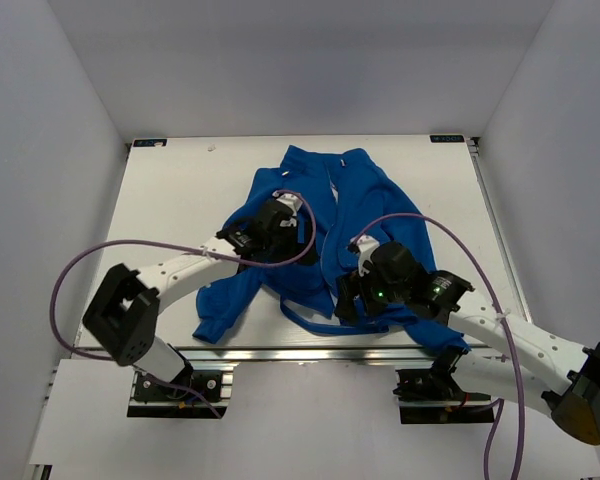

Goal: Zip up the jacket

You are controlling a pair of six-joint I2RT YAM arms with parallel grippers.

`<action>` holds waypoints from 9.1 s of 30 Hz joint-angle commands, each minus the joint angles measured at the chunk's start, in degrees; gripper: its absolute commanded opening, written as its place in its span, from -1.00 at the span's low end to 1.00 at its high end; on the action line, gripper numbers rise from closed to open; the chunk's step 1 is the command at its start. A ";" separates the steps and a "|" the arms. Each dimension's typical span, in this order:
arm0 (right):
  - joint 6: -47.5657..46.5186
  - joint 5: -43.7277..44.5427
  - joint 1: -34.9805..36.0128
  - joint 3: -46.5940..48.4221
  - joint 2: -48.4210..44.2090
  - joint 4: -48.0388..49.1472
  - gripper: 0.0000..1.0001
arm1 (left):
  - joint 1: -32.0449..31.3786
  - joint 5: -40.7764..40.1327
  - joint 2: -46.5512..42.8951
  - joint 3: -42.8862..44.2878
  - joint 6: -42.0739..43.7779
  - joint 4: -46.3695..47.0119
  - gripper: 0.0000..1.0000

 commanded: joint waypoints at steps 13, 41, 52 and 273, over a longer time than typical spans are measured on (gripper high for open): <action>8.39 -5.72 -26.32 -13.46 12.06 14.44 0.79 | 15.96 20.88 13.12 -6.18 -2.18 12.92 0.96; -14.37 -4.47 -28.54 7.28 19.89 16.47 0.79 | 18.95 20.77 -5.59 -7.76 -0.94 9.40 0.96; -17.28 -5.42 -26.42 12.03 32.64 14.72 0.79 | 18.95 13.22 -15.61 -8.55 -0.59 -0.44 0.96; 22.61 -35.37 -44.44 -2.99 0.65 60.48 -1.00 | -8.12 -25.81 -24.41 -6.18 -7.18 25.57 -1.00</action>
